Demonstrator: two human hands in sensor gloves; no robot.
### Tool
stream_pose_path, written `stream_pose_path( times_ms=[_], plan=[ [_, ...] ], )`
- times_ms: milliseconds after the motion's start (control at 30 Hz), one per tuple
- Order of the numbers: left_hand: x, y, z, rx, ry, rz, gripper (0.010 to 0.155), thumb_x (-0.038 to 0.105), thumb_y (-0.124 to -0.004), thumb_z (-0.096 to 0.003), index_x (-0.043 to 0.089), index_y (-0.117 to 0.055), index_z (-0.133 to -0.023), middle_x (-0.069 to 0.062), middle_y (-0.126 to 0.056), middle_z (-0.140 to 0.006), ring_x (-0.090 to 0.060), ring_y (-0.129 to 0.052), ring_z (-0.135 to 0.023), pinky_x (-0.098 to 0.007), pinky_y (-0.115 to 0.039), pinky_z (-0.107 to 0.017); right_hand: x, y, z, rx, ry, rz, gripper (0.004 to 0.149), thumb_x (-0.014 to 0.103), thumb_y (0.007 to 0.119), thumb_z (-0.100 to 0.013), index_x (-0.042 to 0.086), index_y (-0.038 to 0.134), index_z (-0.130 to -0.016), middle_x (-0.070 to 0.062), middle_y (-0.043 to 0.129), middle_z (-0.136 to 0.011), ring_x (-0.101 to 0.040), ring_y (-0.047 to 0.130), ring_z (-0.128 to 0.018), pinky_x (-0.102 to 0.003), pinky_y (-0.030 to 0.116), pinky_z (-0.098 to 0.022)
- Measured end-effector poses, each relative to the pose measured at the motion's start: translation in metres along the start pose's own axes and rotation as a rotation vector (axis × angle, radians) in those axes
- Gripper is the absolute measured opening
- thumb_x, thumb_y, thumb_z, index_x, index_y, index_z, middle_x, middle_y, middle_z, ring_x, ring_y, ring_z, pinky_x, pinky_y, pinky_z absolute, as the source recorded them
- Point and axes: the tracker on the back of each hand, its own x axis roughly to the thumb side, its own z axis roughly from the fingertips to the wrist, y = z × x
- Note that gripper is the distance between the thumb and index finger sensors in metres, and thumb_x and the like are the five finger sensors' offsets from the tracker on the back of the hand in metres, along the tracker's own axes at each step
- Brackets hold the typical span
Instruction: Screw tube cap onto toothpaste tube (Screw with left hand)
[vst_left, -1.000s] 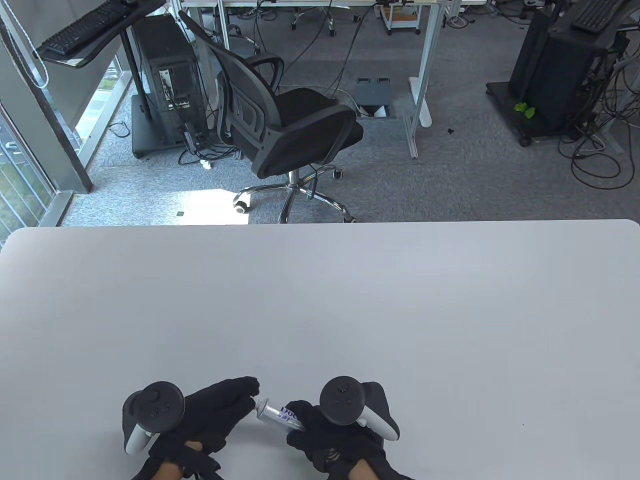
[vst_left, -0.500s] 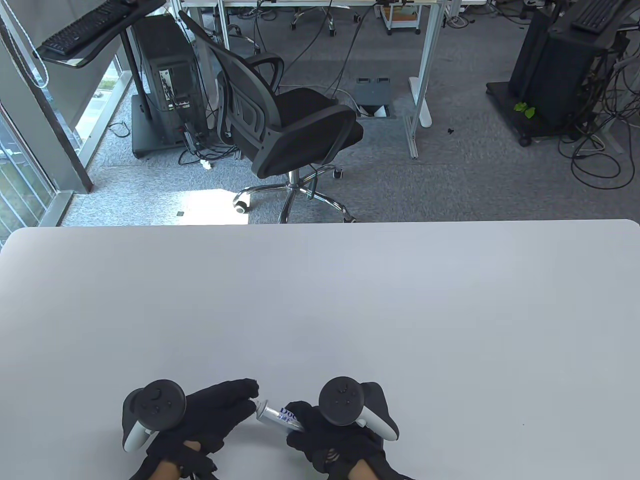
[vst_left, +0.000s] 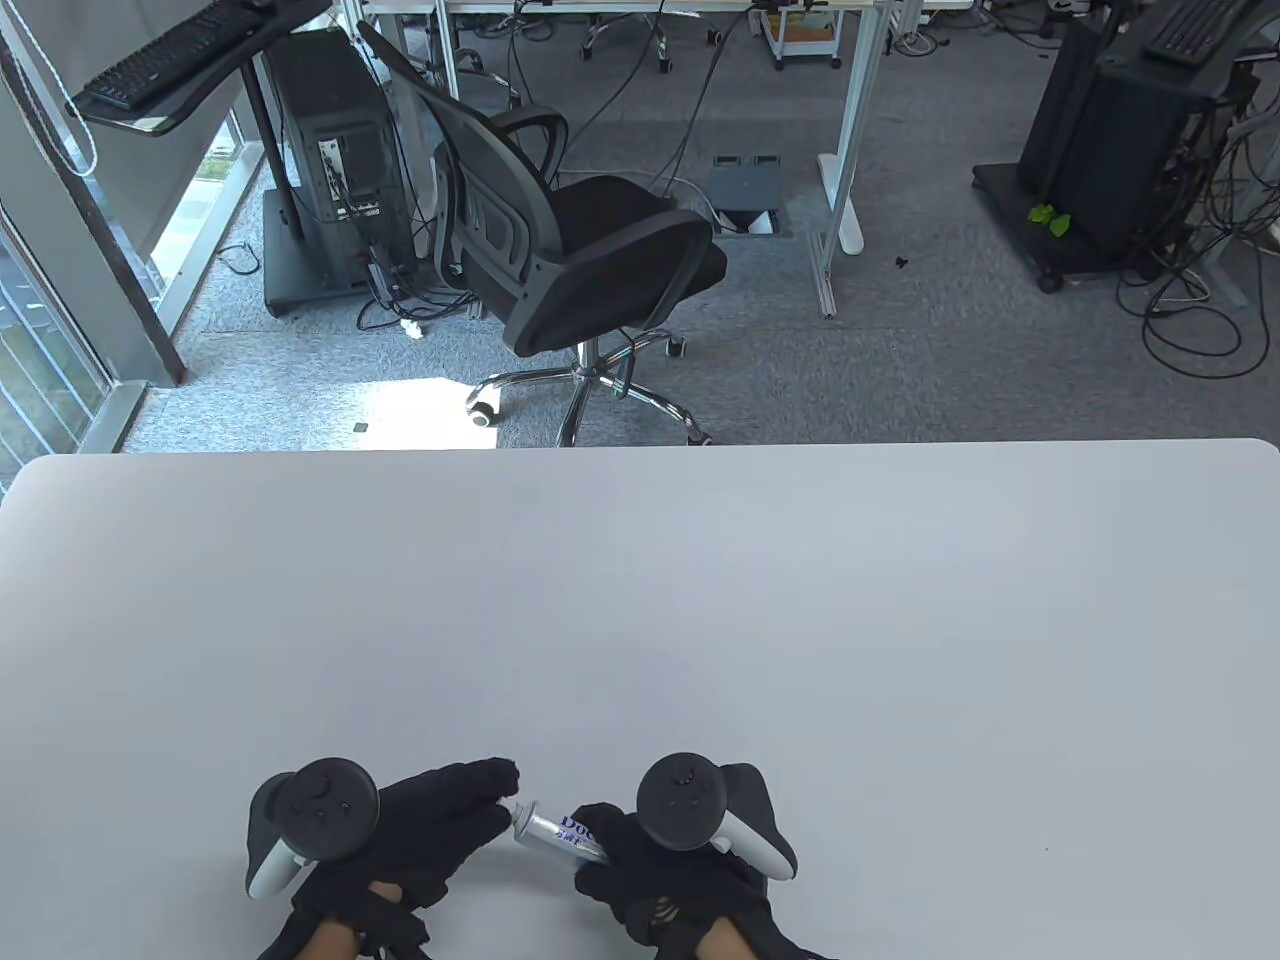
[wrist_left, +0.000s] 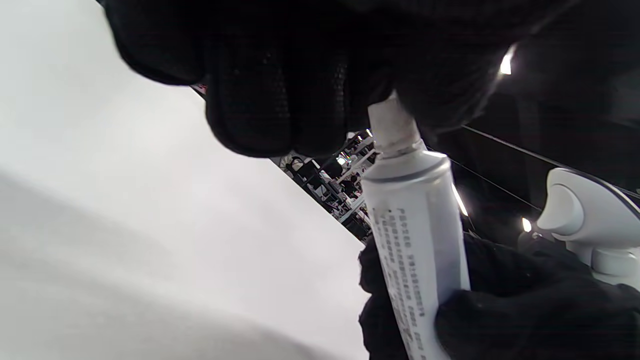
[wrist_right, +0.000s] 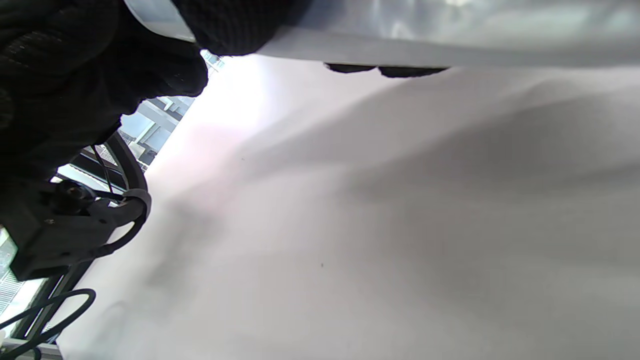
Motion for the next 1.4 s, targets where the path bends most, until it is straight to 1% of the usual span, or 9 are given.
stream_pose_path(
  times_ms=[200,367,567,667,833,1067,1200,1333,1400],
  plan=[
    [-0.0002,-0.0026,-0.0019,-0.007,-0.006,0.009,0.049,0.049,-0.075,-0.0571,0.021,-0.082,-0.096,-0.008,-0.094,-0.082,-0.027,-0.097,-0.065,-0.057,-0.071,-0.062,0.0001,-0.0012,0.0005,-0.004,0.001,0.001,0.053,0.025,0.073,-0.058,0.019,0.050,-0.106,-0.028,0.061,-0.098,-0.055,0.062,-0.086,-0.073,0.053,-0.060],
    [0.0043,-0.0009,-0.0027,-0.022,-0.041,-0.024,0.049,0.039,-0.079,-0.0557,0.023,-0.076,-0.102,-0.007,-0.091,-0.089,-0.026,-0.096,-0.072,-0.057,-0.070,-0.065,0.0002,-0.0020,0.0005,-0.007,0.005,0.017,0.053,0.026,0.073,-0.058,0.019,0.050,-0.106,-0.027,0.061,-0.098,-0.055,0.062,-0.086,-0.073,0.053,-0.060],
    [-0.0031,0.0007,-0.0001,0.008,0.017,-0.009,0.056,0.055,-0.074,-0.0561,0.021,-0.080,-0.099,-0.008,-0.093,-0.085,-0.028,-0.096,-0.067,-0.057,-0.070,-0.063,0.0006,-0.0010,0.0010,-0.001,0.001,0.011,0.053,0.025,0.073,-0.058,0.020,0.050,-0.106,-0.028,0.061,-0.098,-0.055,0.062,-0.086,-0.073,0.053,-0.060],
    [-0.0001,-0.0022,-0.0012,-0.006,-0.003,0.002,0.049,0.050,-0.074,-0.0569,0.021,-0.083,-0.095,-0.008,-0.095,-0.080,-0.027,-0.098,-0.063,-0.056,-0.071,-0.062,0.0029,-0.0004,0.0015,0.000,-0.005,0.020,0.053,0.026,0.073,-0.058,0.019,0.050,-0.106,-0.028,0.061,-0.098,-0.055,0.063,-0.086,-0.073,0.053,-0.060],
    [0.0044,-0.0027,-0.0028,-0.031,-0.043,-0.024,0.049,0.039,-0.080,-0.0555,0.023,-0.076,-0.102,-0.006,-0.091,-0.089,-0.026,-0.096,-0.071,-0.057,-0.070,-0.065,0.0003,-0.0014,0.0004,0.000,0.009,0.023,0.053,0.026,0.073,-0.058,0.019,0.050,-0.106,-0.028,0.061,-0.098,-0.055,0.062,-0.086,-0.073,0.053,-0.060],
    [-0.0001,0.0003,-0.0005,0.015,0.010,-0.032,0.056,0.056,-0.074,-0.0560,0.021,-0.080,-0.099,-0.008,-0.093,-0.085,-0.028,-0.096,-0.067,-0.057,-0.070,-0.063,-0.0001,-0.0014,-0.0005,0.002,0.005,0.013,0.053,0.026,0.073,-0.058,0.020,0.050,-0.106,-0.027,0.061,-0.098,-0.055,0.062,-0.086,-0.073,0.053,-0.060],
    [0.0030,-0.0023,-0.0008,0.004,-0.003,-0.038,0.047,0.049,-0.075,-0.0568,0.021,-0.084,-0.094,-0.007,-0.096,-0.079,-0.026,-0.098,-0.061,-0.056,-0.072,-0.061,0.0014,0.0010,0.0001,0.012,0.004,0.024,0.053,0.026,0.073,-0.058,0.020,0.050,-0.106,-0.028,0.061,-0.098,-0.055,0.062,-0.086,-0.073,0.053,-0.060],
    [0.0062,-0.0017,-0.0014,-0.019,-0.040,-0.035,0.047,0.040,-0.079,-0.0556,0.024,-0.078,-0.100,-0.006,-0.092,-0.087,-0.026,-0.096,-0.071,-0.057,-0.070,-0.065,0.0016,-0.0004,0.0007,-0.002,0.008,0.039,0.053,0.026,0.073,-0.058,0.020,0.050,-0.106,-0.027,0.061,-0.098,-0.055,0.063,-0.086,-0.073,0.053,-0.060],
    [0.0044,-0.0014,-0.0015,-0.014,-0.028,-0.029,0.050,0.043,-0.079,-0.0558,0.024,-0.077,-0.102,-0.007,-0.091,-0.089,-0.027,-0.095,-0.072,-0.057,-0.069,-0.065,0.0003,-0.0016,0.0003,0.000,0.008,0.025,0.053,0.026,0.073,-0.058,0.020,0.050,-0.106,-0.027,0.061,-0.098,-0.055,0.062,-0.086,-0.073,0.053,-0.060]
  ],
)
